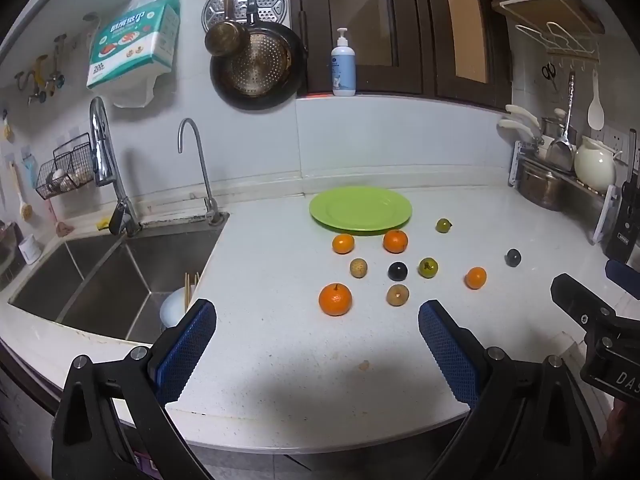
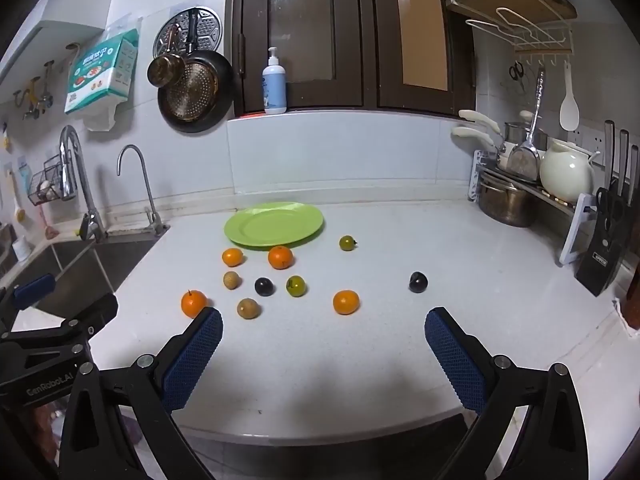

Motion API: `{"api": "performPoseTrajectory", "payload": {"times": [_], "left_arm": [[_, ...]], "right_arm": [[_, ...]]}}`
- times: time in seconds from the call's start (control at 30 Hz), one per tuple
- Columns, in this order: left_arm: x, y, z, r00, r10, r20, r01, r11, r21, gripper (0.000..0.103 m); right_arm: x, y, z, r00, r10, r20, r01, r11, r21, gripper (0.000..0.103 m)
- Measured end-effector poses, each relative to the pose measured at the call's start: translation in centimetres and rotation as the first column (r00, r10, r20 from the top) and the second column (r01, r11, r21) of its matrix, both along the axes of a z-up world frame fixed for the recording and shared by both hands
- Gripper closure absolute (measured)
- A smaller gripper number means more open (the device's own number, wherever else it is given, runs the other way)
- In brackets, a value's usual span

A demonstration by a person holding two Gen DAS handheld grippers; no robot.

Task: Organize fruits

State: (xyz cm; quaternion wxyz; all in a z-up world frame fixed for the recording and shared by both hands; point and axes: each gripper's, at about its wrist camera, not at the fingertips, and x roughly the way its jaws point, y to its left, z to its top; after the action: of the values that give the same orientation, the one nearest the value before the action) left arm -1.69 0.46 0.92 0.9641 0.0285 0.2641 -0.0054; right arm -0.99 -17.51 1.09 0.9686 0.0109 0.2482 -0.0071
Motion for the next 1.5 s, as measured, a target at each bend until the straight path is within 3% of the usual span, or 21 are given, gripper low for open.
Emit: {"api": "performPoseTrajectory", "payload": {"times": [1.5], "left_arm": [[-0.31, 0.01, -0.19, 1.000, -0.013, -0.015, 0.013, 1.000, -0.016, 0.000]], "right_arm": [[-0.25, 0.30, 0.34, 1.000, 0.011, 0.017, -0.011, 1.000, -0.006, 0.001]]}}
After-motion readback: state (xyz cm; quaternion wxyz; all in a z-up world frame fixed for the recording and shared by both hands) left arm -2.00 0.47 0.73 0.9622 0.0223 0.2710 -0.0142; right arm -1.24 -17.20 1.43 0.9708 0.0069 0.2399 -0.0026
